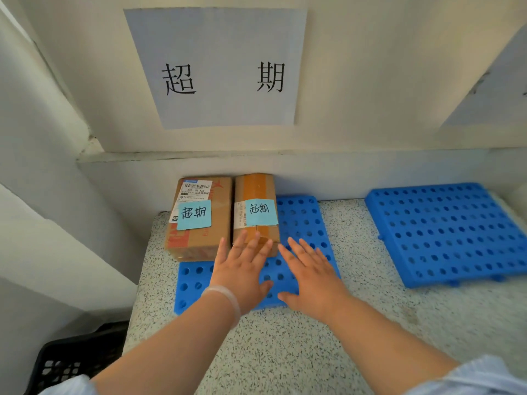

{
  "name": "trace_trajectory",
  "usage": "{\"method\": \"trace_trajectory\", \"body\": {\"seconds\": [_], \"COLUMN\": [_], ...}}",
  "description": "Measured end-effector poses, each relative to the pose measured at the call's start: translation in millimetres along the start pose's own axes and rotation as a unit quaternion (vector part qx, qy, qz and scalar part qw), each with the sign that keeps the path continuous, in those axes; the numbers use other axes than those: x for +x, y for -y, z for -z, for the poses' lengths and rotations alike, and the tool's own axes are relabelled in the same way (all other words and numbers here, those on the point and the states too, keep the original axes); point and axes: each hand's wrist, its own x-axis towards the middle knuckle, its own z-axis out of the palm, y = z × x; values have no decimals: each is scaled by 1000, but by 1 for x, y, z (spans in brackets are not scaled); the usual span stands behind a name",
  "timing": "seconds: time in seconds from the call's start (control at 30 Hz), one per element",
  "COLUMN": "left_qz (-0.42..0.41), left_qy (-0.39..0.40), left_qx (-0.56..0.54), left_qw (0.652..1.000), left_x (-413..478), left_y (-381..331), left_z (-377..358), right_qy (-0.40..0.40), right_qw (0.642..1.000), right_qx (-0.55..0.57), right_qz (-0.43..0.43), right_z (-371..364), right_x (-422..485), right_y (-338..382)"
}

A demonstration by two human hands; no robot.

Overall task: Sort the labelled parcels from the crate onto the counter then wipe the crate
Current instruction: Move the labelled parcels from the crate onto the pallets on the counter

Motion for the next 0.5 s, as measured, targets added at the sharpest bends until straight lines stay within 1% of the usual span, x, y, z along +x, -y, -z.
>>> {"method": "trace_trajectory", "body": {"seconds": [0.13,0.27,0.37,0.5], "left_qz": [-15,-40,-71,-126], "left_qy": [-12,-35,-50,-72], "left_qx": [11,9,11,6], "left_qw": [1000,999,996,989], "left_x": [-18,-33,-44,-60], "left_y": [-29,-76,-125,-206], "left_z": [8,23,34,42], "right_qy": [-34,-79,-108,-122], "right_qw": [999,996,993,986], "right_qx": [-6,-5,-1,13], "right_qz": [-24,-34,-55,-114], "right_z": [-4,6,13,16], "right_x": [-47,-94,-138,-216], "right_y": [-10,-30,-51,-90]}}
